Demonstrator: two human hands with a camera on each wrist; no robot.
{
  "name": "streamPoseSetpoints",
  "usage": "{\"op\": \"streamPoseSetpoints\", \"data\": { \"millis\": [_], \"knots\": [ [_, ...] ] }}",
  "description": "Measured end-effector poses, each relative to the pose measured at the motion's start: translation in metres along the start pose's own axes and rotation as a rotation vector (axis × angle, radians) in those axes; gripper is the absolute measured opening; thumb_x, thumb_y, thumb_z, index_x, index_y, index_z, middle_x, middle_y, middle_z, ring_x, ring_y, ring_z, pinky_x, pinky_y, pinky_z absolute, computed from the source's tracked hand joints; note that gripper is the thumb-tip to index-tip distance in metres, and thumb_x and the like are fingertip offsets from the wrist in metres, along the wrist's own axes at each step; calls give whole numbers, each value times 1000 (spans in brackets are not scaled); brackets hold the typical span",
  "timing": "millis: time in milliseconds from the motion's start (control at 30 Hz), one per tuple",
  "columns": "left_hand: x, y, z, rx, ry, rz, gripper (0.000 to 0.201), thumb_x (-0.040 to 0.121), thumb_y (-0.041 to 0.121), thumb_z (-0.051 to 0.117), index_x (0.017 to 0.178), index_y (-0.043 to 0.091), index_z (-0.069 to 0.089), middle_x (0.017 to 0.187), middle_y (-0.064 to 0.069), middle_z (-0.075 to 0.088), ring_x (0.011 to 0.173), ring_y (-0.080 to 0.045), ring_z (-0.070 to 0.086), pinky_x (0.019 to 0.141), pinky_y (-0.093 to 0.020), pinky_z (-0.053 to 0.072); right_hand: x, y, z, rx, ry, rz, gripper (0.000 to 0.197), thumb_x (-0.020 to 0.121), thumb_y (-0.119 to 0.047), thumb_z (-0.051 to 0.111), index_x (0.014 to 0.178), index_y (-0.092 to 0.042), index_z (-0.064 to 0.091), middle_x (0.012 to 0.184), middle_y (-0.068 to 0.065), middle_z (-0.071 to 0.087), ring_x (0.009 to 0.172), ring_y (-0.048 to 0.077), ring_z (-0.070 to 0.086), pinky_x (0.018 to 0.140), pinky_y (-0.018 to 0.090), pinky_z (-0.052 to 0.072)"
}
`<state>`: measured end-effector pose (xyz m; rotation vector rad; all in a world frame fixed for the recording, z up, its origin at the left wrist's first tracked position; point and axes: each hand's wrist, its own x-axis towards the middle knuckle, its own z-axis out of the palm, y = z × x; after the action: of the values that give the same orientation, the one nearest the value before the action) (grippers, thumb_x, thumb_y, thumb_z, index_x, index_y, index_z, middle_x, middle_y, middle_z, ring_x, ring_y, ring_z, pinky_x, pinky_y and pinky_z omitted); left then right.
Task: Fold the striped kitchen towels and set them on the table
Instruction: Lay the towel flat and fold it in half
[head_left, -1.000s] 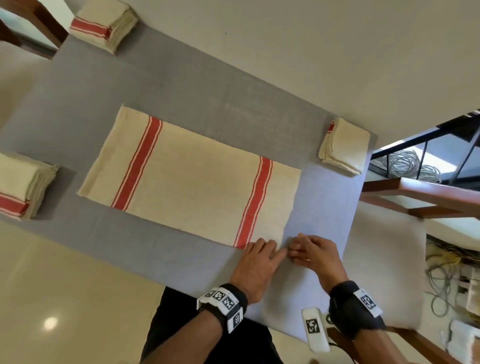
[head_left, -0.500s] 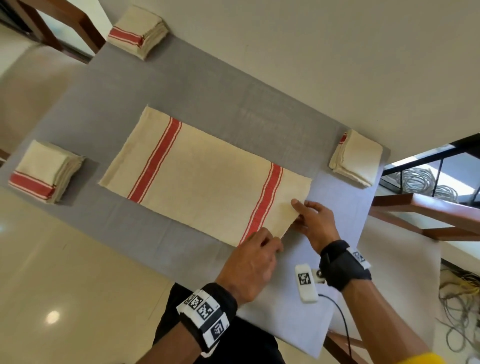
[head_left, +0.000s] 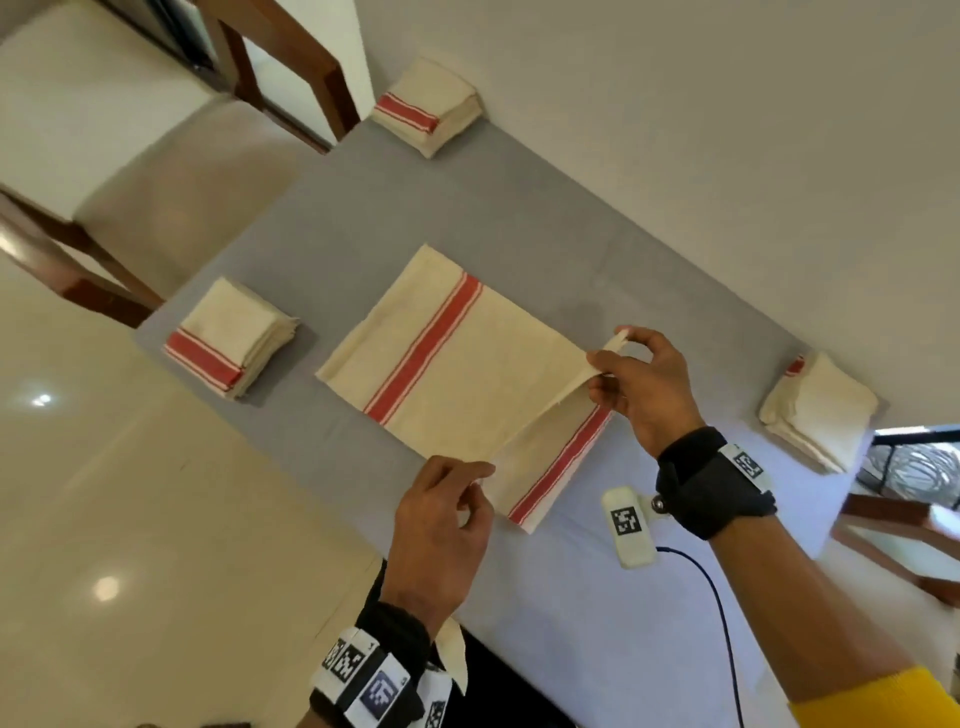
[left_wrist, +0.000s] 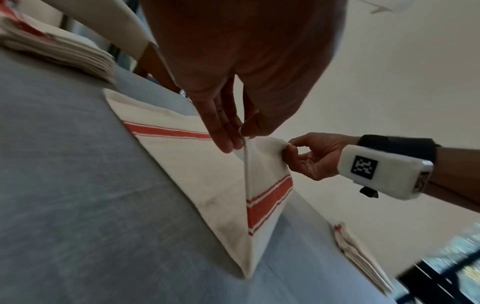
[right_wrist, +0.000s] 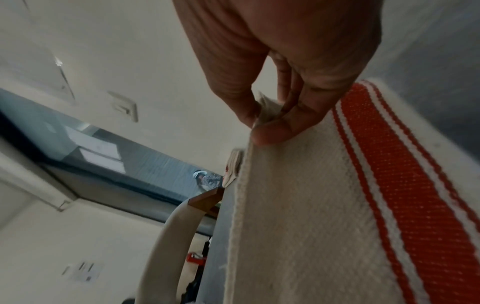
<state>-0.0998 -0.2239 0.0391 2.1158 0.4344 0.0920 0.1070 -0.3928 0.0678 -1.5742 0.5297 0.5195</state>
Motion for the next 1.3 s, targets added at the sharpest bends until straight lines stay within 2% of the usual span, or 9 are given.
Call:
{"op": "streamPoseSetpoints", "data": {
  "millis": [200,367,533,800,900,967,1067,1200,1300],
  "knots": [
    [38,-36,-59,-53,109,-101,33,90,-3,69,110,22,75,101,12,65,86,-5,66,77,-17,57,23,-27,110,-200,-52,-66,33,91,0,72,121,-13,66,85,13,70,54,16,62,58,29,60],
    [79,-76,-94,-109,150,-188,29,91,3,68,104,28,65,95,10,65,81,-11,65,75,-34,59,53,-38,185,-290,-44,-47,29,91,-3,73,119,-5,66,77,12,68,52,17,60,54,27,58],
    [114,-119,-122,-110,119,-284,28,92,11,66,98,36,56,92,10,64,80,-13,63,75,-39,58,80,-38,243,-381,-6,-41,27,88,-2,70,115,-4,68,75,14,69,52,20,63,54,27,56],
    [142,-150,-135,-186,80,-337,27,92,3,67,94,29,57,90,3,63,80,-18,62,72,-40,59,102,-26,279,-425,62,-52,21,90,-11,73,110,-12,69,85,16,77,61,18,72,63,31,61],
    [143,-155,-134,-187,91,-348,22,95,7,67,98,27,59,92,5,64,82,-13,62,74,-38,59,107,-20,282,-423,90,-55,28,92,-23,75,118,-19,66,100,10,77,77,17,77,69,32,65],
    [142,-152,-136,-128,130,-311,13,99,18,66,107,26,60,98,9,62,84,-7,60,76,-33,58,102,-14,284,-473,108,-173,33,94,-32,73,124,-25,62,107,3,74,88,15,75,79,32,64],
    [136,-138,-132,52,85,-111,14,104,28,58,117,24,60,108,7,59,92,-9,57,79,-24,52,74,7,282,-658,23,-576,24,101,-28,62,124,-20,63,109,-6,69,99,10,67,87,23,56],
    [139,-137,-105,164,-110,-18,14,104,32,53,111,24,61,104,4,59,91,-15,52,77,-36,53,53,64,265,-1253,-406,-1048,38,107,-27,45,135,-8,61,143,13,60,135,27,54,109,48,47],
    [153,-149,-96,178,-79,-52,13,100,33,63,98,20,63,99,3,58,87,-15,51,72,-36,53,73,82,250,-1634,-560,-1148,57,110,-42,33,161,-16,34,172,11,20,160,31,15,124,62,21]
  ]
}}
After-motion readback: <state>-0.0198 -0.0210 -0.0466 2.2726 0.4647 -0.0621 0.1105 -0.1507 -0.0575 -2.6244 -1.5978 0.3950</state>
